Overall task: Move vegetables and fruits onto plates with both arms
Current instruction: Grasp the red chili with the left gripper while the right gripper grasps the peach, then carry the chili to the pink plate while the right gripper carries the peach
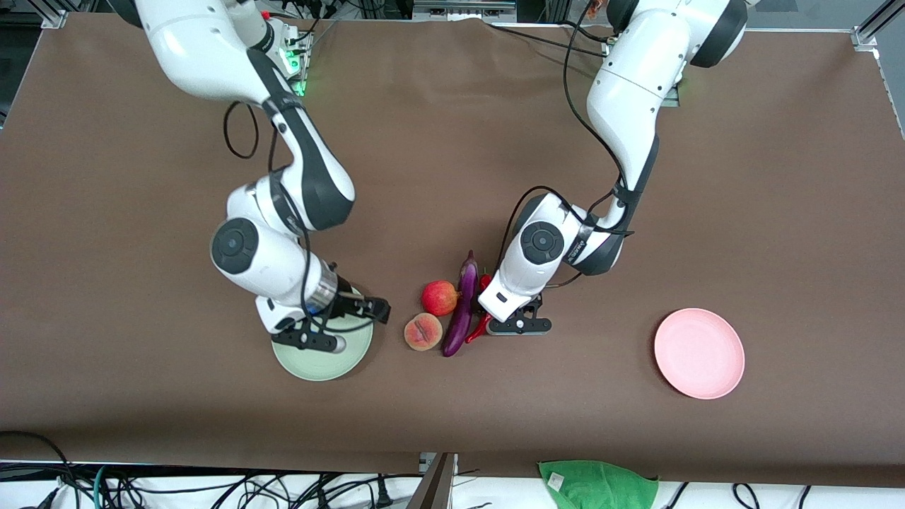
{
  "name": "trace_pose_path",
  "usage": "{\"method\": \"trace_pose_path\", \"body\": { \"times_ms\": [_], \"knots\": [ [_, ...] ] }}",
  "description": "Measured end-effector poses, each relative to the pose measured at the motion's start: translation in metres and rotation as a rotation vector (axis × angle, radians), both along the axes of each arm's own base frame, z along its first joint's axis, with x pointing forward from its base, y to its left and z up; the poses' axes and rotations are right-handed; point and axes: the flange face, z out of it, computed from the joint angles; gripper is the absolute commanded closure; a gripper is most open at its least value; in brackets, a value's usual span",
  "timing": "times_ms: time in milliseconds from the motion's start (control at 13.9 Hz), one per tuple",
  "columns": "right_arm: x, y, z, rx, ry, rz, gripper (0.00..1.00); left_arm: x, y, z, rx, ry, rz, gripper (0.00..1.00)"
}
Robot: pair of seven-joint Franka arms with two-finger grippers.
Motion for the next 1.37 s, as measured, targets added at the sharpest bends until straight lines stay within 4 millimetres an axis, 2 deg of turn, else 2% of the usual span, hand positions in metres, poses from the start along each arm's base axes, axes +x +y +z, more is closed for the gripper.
{"method": "trace_pose_path", "body": {
  "times_ms": [288,360,432,504,576,720,936,1080,1152,1296,1368],
  "knots": [
    [-0.004,0.040,-0.051,0.024,-0.028,-0.078,0.00,-0.002,-0.003,0.000,-0.003,0.002,0.003,0.09],
    [-0.008,0.049,-0.060,0.029,-0.037,-0.083,0.00,-0.002,-0.004,0.000,-0.003,0.003,0.002,0.13],
    [-0.011,0.058,-0.068,0.034,-0.045,-0.091,0.00,-0.003,-0.004,-0.001,-0.002,0.005,0.000,0.26],
    [-0.014,0.064,-0.075,0.036,-0.046,-0.100,0.00,-0.004,-0.004,-0.003,0.000,0.007,-0.001,0.45],
    [-0.017,0.069,-0.081,0.034,-0.045,-0.108,0.00,-0.004,-0.003,-0.005,0.003,0.009,-0.002,0.57],
    [-0.018,0.073,-0.089,0.033,-0.060,-0.119,0.00,-0.004,-0.001,-0.008,0.008,0.012,-0.004,1.00],
    [-0.017,0.072,-0.101,0.038,-0.081,-0.128,0.00,0.000,0.007,-0.008,0.014,0.013,0.008,1.00],
    [-0.019,0.074,-0.108,0.036,-0.080,-0.125,0.00,0.009,0.022,-0.006,0.018,0.018,0.029,1.00],
    [-0.021,0.077,-0.111,0.035,-0.080,-0.122,0.00,0.017,0.036,-0.002,0.026,0.031,0.048,1.00],
    [-0.026,0.085,-0.117,0.035,-0.085,-0.112,0.00,0.040,0.077,0.016,0.039,0.043,0.065,1.00],
    [-0.028,0.089,-0.121,0.030,-0.085,-0.105,0.09,0.053,0.103,0.029,0.045,0.044,0.059,1.00]
  ]
}}
